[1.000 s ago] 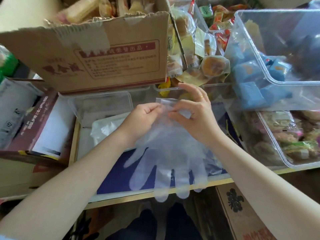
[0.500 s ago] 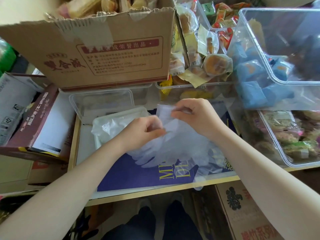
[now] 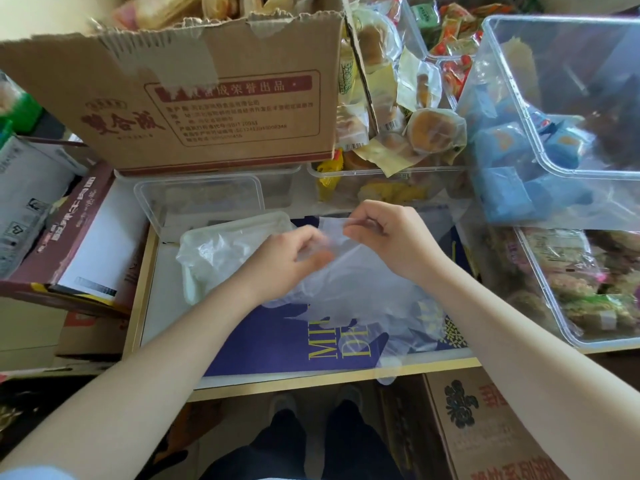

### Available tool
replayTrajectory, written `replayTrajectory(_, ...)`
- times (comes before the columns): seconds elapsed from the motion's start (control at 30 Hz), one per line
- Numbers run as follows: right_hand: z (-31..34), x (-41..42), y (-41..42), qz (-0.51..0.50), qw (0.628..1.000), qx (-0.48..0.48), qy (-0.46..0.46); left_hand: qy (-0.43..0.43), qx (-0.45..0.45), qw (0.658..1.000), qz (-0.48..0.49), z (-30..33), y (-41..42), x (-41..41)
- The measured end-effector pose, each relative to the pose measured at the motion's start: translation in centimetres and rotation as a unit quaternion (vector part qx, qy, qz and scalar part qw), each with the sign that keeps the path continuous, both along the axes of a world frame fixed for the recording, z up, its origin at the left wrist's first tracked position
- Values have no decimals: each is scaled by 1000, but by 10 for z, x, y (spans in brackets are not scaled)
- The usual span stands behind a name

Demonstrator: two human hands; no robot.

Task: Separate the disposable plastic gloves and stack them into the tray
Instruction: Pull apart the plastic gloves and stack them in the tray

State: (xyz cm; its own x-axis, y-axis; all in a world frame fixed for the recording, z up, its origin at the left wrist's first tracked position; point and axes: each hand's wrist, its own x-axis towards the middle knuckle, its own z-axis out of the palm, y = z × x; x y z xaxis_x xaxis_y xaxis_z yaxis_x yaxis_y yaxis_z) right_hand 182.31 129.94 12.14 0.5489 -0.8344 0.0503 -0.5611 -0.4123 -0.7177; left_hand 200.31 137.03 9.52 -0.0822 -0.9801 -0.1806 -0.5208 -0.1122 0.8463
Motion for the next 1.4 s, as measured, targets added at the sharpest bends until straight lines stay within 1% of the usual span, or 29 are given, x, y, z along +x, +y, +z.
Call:
replayTrajectory(0.1, 0, 1, 1, 6, 1000, -17, -8, -24, -81, 996, 35, 4, -8, -18)
replayTrajectory(0.17, 3, -6, -3, -2, 1000, -11, -2, -15, -87, 994, 67, 3, -10, -21)
replayTrajectory(0.2, 4, -12, -7, -14, 1000, 13, 9, 3, -80, 993, 82, 3, -10, -20)
replayTrajectory(0.23, 4, -20, -11, -26, 998, 58, 2, 24, -73, 992, 97, 3, -10, -18)
replayTrajectory(0.27, 3, -30, -15, -32, 991, 126, -35, 45, -66, 990, 112, 5, -10, -16)
replayTrajectory(0.3, -1, -39, -19, -28, 972, 208, -105, 68, -61, 987, 130, 5, -11, -15)
replayTrajectory(0.37, -13, -54, -23, -2, 895, 363, -259, 108, -53, 980, 160, 5, -11, -13)
replayTrajectory(0.4, -20, -58, -24, 7, 867, 405, -289, 122, -52, 977, 167, 5, -11, -14)
replayTrajectory(0.43, -27, -58, -23, 7, 864, 419, -280, 132, -55, 975, 168, 5, -11, -15)
replayTrajectory(0.47, -31, -56, -20, 2, 875, 415, -250, 138, -57, 975, 168, 5, -10, -16)
replayTrajectory(0.53, -35, -47, -14, -26, 910, 362, -201, 141, -59, 974, 169, 5, -10, -18)
replayTrajectory(0.57, -36, -44, -13, -41, 921, 330, -201, 146, -61, 972, 176, 6, -10, -19)
replayTrajectory(0.63, -33, -39, -9, -53, 925, 296, -234, 175, -62, 961, 205, 8, -10, -20)
replayTrajectory(0.7, -33, -39, -6, -58, 927, 274, -248, 193, -64, 953, 223, 11, -11, -20)
replayTrajectory(0.77, -33, -39, -4, -59, 923, 285, -250, 181, -65, 956, 222, 11, -11, -20)
replayTrajectory(0.83, -33, -39, -4, -52, 912, 320, -253, 169, -55, 957, 228, 10, -11, -21)
replayTrajectory(0.87, -32, -37, -3, -39, 913, 325, -242, 161, -48, 958, 234, 9, -11, -21)
replayTrajectory(0.93, -32, -33, -1, -24, 928, 305, -214, 139, -40, 958, 249, 7, -11, -22)
replayTrajectory(1.1, -40, -24, 1, -103, 927, 283, -225, 79, -20, 963, 256, -1, -10, -19)
replayTrajectory(1.17, -47, -22, 5, -106, 924, 284, -236, 53, -21, 961, 271, -7, -8, -14)
replayTrajectory(1.23, -55, -23, 11, -84, 921, 303, -230, 40, -28, 956, 289, -13, -6, -8)
replayTrajectory(1.33, -69, -27, 25, -3, 910, 379, -165, -1, -40, 945, 324, -19, -5, 1)
replayTrajectory(1.4, -85, -30, 34, 39, 902, 421, -88, -33, -58, 932, 357, -23, -6, 12)
